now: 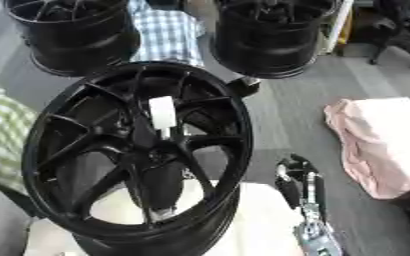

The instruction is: Pull the pin out of the wheel hub.

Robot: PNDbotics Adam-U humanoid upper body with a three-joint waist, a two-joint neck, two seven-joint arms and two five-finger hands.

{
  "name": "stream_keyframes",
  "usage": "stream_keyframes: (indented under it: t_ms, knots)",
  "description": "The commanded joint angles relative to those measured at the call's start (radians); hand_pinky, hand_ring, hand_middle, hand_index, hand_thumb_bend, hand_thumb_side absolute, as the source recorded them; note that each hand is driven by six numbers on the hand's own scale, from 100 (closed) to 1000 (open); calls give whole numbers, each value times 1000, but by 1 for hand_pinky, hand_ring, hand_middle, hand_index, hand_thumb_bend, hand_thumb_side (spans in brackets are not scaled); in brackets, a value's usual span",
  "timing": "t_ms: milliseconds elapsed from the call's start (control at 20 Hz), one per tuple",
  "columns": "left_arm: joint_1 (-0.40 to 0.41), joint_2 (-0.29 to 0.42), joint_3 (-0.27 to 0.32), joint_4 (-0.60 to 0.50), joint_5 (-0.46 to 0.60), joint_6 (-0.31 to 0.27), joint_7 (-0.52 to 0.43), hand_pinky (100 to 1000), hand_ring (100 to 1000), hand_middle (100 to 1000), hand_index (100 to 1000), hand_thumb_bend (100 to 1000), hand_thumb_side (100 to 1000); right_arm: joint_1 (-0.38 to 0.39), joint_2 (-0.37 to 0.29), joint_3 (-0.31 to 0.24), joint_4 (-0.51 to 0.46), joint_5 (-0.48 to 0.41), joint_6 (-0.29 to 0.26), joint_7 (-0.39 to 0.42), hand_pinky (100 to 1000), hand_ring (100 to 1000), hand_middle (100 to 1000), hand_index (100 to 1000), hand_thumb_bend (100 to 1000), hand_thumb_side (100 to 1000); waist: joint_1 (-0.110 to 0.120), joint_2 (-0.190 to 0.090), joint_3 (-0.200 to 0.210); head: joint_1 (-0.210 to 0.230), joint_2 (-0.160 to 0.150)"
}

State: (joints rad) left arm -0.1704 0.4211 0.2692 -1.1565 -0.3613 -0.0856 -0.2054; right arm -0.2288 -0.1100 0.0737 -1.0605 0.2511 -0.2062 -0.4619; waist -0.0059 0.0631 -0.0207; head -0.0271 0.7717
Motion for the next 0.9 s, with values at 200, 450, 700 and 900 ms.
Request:
stream_keyframes:
  t_ms: [200,450,700,900]
  knots:
    - [18,-146,70,-139,134,51,111,728,665,654,776,270,629,-16,-1,-5,-20,-5,2,0,758,646,619,808,100,550,-1,-4,3,15,-6]
    - [20,-189,53,-127,191,4,154,726,659,647,771,241,640,-19,3,-4,-20,-4,0,1,758,646,619,808,100,551,-3,-4,-3,15,-9]
    - [26,-210,51,-118,203,-19,171,720,647,636,764,216,632,-21,4,-3,-19,-5,0,1,758,646,620,808,100,551,-5,-2,-5,17,-4]
    - [24,-209,52,-105,211,-18,191,717,638,627,758,212,619,-22,3,-4,-19,-5,1,1,758,646,619,808,100,551,-6,-4,0,11,-3]
